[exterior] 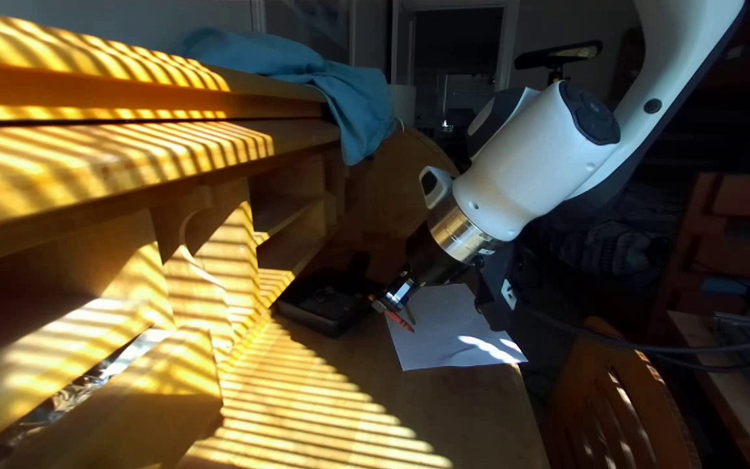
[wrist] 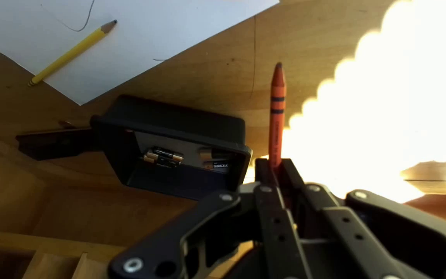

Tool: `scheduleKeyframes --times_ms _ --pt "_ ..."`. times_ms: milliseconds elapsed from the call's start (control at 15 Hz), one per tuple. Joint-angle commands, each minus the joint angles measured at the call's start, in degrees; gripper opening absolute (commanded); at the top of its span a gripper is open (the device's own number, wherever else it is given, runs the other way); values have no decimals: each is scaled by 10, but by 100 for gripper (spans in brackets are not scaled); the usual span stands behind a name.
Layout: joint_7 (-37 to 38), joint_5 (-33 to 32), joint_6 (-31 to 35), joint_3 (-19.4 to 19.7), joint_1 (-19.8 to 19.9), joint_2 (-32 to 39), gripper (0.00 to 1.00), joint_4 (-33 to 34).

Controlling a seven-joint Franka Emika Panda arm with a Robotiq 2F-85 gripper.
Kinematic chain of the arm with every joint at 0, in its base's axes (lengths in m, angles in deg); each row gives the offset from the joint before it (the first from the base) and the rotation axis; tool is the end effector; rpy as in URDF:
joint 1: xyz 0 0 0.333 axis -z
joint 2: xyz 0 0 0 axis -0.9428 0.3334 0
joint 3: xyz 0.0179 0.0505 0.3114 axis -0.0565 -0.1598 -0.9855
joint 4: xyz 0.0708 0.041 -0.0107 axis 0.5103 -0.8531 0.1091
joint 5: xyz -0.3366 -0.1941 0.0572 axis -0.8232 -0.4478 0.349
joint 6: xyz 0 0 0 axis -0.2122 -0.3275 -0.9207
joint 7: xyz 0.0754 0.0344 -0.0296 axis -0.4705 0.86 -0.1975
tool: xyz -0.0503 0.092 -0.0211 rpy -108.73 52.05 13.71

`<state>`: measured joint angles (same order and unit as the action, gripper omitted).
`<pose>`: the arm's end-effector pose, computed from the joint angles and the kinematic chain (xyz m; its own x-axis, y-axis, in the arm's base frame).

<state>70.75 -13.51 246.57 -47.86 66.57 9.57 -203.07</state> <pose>0.5155 0.1555 0.2265 0.7744 0.0559 0.6302 -0.0693 -0.9826 0.1723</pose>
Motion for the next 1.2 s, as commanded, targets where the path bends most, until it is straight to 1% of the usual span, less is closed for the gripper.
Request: scheduleKeyframes --times_ms 0,67,133,267,333,400,667,867,1000,1133 --pt "-65 50 23 4 12 -41 2 -42" --pt "-22 14 10 2 5 -9 2 -9" --pt "-28 17 10 2 6 -11 9 -12" --pt "-27 17 10 2 5 -10 9 -11" --pt "-27 17 10 2 5 -9 2 -11" --pt "-22 16 23 2 9 -8 2 -8" --pt "4 6 110 8 36 -12 2 -9" --pt "-26 40 156 16 54 -13 2 -20" --pt "-72 88 167 24 64 -7 2 -33" --pt "-141 156 174 26 74 1 2 -49"
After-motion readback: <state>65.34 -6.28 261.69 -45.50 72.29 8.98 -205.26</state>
